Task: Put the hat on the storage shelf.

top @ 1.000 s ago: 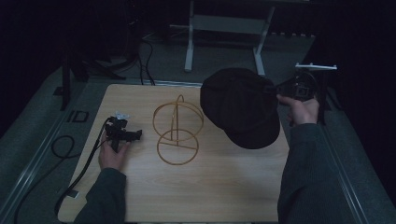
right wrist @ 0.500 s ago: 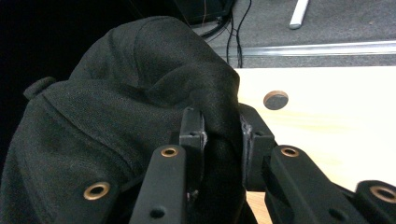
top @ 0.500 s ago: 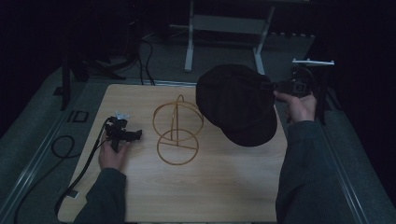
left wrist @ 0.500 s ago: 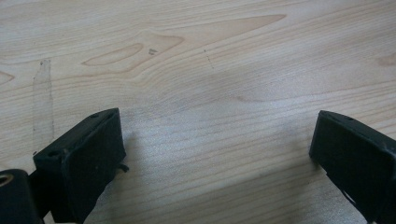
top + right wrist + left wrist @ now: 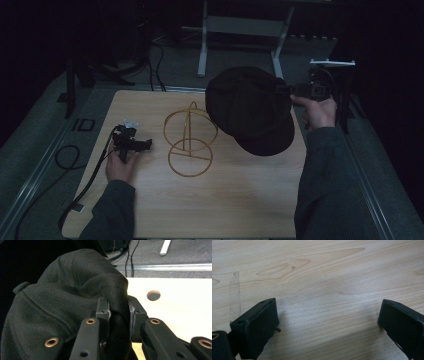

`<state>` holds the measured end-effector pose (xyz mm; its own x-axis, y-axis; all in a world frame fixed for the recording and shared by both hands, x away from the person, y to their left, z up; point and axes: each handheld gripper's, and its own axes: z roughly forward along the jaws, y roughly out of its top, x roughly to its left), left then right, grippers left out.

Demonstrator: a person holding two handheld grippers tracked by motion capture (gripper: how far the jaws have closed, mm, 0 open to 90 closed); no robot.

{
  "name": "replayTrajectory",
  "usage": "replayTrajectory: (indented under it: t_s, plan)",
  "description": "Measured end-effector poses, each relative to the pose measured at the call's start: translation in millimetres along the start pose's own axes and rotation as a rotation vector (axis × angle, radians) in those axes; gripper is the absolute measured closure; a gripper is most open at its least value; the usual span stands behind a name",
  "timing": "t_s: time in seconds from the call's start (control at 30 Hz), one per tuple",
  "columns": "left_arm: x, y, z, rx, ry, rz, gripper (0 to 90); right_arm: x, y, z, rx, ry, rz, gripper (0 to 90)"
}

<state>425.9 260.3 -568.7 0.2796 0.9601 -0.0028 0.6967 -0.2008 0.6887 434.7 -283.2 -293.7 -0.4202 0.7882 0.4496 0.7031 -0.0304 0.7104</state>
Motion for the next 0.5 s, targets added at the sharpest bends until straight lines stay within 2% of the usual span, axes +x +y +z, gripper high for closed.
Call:
replayTrajectory:
  t_s: [0.5]
  plan:
    - [0.1,0.0,0.0,0.000,0.000,0.001,2.7,13.9,4.6,9.9,0.012,0.046,-0.010,75.1]
